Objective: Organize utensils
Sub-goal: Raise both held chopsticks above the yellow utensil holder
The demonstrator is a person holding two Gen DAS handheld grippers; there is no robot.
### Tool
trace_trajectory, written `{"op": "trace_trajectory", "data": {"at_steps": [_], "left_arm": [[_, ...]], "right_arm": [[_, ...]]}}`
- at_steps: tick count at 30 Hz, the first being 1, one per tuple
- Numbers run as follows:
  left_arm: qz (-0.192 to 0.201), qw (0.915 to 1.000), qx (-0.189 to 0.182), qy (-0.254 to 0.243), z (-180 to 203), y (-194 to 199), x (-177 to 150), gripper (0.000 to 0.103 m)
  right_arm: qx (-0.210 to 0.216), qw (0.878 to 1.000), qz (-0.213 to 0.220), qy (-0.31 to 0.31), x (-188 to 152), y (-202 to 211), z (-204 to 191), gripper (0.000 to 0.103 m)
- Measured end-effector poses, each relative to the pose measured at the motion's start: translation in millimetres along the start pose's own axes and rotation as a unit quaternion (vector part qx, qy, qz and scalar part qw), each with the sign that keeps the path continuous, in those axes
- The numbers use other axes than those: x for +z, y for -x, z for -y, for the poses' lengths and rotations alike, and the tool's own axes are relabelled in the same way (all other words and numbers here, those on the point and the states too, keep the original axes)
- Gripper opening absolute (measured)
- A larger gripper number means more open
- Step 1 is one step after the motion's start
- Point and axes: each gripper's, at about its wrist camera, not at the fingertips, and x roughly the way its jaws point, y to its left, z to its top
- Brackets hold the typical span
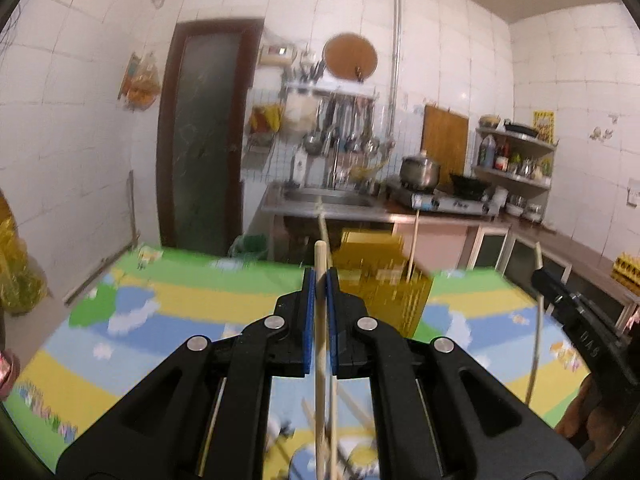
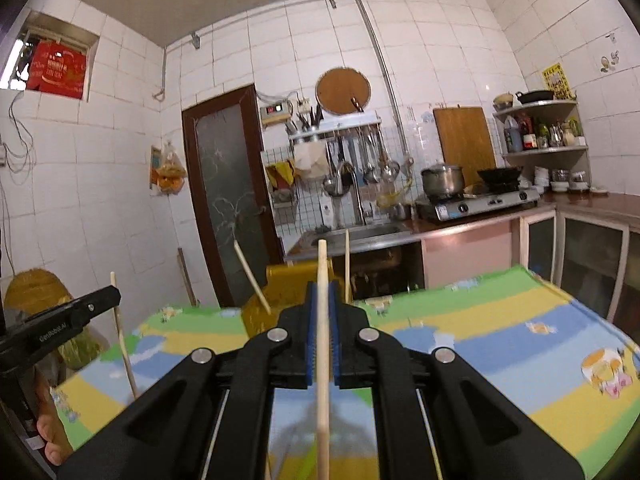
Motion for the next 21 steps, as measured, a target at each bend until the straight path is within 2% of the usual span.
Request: {"op": "trace_trajectory", "data": {"at_steps": [7,10,15,21], "left_arm": [[0.075,0.9969,-0.022,0.006,16.6,-33.1,69.4,0.004],[0.101,0.9946,-0.024,0.007,21.4,-54.5,88.4,0.004],[0.126,0.9916,-0.03,0.002,31.9,-100.9,106.9,0.004],[0.135,0.9904,-0.023,-0.023,45.6,-156.2,105.4,0.004]], "right_arm": [[0.013,0.999,0.049,0.005,46.6,-48.7,-4.6,0.006],[0.012,0.997,0.069,0.011,61.3,-74.6,-8.8,0.006],[0.016,0.994,0.105,0.02,78.2,-120.3,-14.3,0.006],[0.017,0.992,0.125,0.011,85.5,-171.4,-7.5,0.006]]}}
